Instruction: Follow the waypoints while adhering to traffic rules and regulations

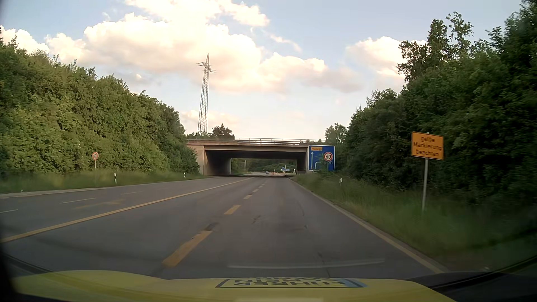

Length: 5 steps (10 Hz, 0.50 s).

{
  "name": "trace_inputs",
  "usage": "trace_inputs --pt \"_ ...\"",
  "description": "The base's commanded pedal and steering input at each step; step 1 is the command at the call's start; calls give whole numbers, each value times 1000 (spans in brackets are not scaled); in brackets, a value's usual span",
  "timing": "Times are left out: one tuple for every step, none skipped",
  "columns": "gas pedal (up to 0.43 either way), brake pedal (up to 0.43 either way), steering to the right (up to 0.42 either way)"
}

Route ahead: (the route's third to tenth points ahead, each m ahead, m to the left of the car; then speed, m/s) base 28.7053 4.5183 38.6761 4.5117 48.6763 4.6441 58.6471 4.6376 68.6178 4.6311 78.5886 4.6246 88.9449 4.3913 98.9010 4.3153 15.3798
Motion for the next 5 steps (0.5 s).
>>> trace_inputs --pt "110 0 4" --pt "110 0 5" --pt "110 0 5" --pt "110 0 5" --pt "110 0 5"
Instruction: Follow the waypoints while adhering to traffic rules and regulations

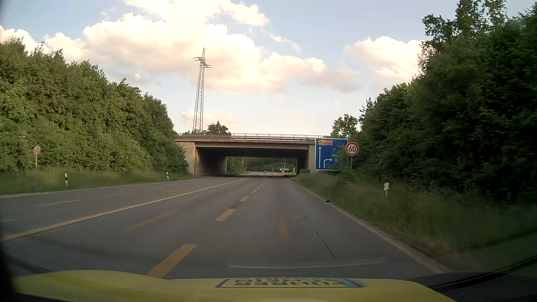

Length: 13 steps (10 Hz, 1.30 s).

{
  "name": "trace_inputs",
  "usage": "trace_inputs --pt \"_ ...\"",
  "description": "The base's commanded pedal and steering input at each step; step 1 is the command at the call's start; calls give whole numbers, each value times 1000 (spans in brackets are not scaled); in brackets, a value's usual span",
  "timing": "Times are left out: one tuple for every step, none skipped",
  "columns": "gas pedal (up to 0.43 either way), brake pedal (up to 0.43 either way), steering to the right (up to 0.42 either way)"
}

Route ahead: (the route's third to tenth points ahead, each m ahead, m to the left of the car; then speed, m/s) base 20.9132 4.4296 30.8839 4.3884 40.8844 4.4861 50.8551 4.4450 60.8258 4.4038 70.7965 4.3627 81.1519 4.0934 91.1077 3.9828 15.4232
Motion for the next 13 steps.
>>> trace_inputs --pt "110 0 2" --pt "110 0 2" --pt "110 0 3" --pt "110 0 2" --pt "110 0 3" --pt "110 0 2" --pt "110 0 2" --pt "110 0 2" --pt "110 0 2" --pt "110 0 1" --pt "110 0 2" --pt "110 0 2" --pt "110 0 1"
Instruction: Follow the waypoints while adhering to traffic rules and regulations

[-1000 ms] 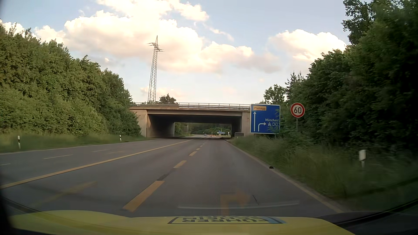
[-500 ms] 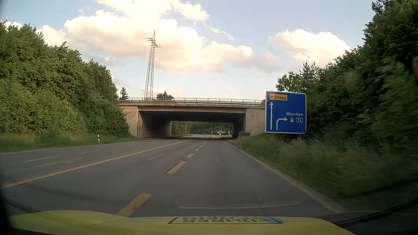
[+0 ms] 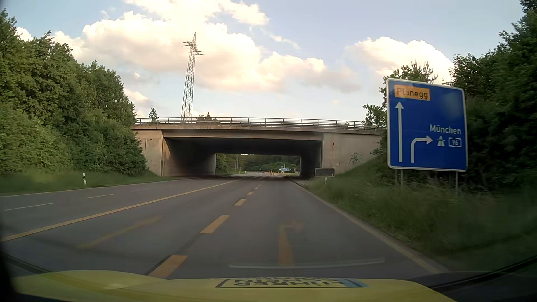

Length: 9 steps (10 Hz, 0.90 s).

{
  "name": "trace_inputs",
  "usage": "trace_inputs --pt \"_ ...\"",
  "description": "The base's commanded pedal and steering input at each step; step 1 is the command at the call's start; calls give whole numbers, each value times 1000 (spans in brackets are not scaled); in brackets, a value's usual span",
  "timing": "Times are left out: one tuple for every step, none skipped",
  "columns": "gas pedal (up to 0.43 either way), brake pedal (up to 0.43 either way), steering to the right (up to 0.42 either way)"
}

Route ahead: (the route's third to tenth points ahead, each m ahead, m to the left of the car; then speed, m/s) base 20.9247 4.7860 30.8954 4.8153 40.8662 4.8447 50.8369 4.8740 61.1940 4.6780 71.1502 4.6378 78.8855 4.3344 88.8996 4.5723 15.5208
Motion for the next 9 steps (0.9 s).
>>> trace_inputs --pt "110 0 2" --pt "110 0 2" --pt "110 0 2" --pt "110 0 2" --pt "110 0 2" --pt "87 0 1" --pt "79 0 2" --pt "20 0 2" --pt "0 0 1"
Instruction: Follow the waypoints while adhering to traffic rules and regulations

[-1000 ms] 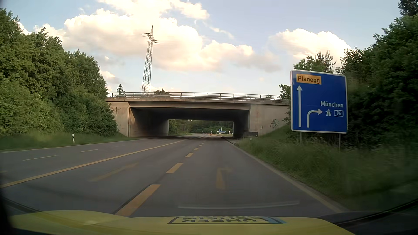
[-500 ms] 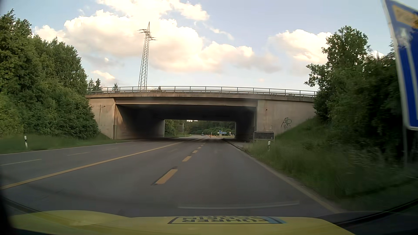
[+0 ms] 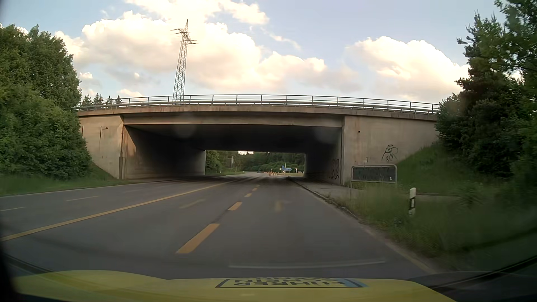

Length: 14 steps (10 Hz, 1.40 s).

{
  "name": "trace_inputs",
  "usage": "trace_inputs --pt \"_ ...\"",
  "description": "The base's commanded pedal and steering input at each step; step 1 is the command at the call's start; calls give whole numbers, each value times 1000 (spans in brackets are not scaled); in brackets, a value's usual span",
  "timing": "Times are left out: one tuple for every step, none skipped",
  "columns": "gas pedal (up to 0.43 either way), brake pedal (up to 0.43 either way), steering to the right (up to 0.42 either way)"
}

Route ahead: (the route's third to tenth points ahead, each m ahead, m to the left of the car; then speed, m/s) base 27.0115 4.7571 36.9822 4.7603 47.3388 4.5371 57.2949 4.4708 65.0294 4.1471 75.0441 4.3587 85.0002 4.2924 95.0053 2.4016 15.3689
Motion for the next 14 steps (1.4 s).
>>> trace_inputs --pt "0 0 1" --pt "0 0 2" --pt "0 0 2" --pt "0 0 1" --pt "0 0 1" --pt "0 0 1" --pt "0 0 2" --pt "0 0 2" --pt "0 0 2" --pt "0 0 2" --pt "0 0 1" --pt "0 0 2" --pt "0 0 2" --pt "20 0 1"
